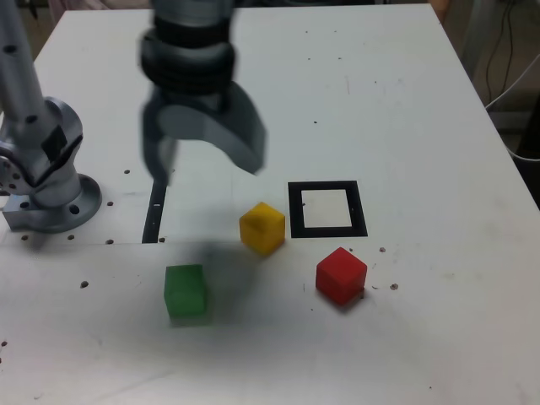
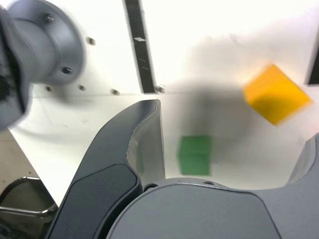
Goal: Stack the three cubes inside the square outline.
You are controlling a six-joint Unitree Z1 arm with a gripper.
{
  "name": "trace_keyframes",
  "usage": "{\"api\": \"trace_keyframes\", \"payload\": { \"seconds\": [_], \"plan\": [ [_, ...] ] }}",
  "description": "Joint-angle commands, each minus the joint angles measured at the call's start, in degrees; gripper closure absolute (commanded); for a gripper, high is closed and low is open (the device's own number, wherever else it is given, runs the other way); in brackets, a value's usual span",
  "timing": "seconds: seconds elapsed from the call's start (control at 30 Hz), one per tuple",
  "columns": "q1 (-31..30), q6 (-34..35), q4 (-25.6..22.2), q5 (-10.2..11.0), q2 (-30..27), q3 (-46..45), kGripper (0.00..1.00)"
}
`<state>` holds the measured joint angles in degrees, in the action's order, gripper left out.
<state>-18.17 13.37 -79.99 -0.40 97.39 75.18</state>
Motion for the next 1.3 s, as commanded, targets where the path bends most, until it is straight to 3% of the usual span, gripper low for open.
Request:
{"api": "trace_keyframes", "payload": {
  "seconds": [0.0,0.2,0.43,0.63,0.83,1.1,1.27],
  "plan": [
    [-0.60,0.16,-0.74,-0.44,3.79,4.71,0.01],
    [-2.63,1.11,-2.73,-1.62,10.41,14.84,0.01],
    [-3.54,4.30,-5.47,-2.76,13.79,21.30,0.01],
    [-3.58,17.54,-5.78,-2.75,14.08,20.61,0.01],
    [-5.35,29.38,-1.52,-0.89,12.77,19.48,0.01],
    [-8.09,42.91,-0.52,-3.50,11.58,20.64,0.01],
    [-8.47,46.04,0.18,-4.63,12.40,21.39,0.01]
  ]
}}
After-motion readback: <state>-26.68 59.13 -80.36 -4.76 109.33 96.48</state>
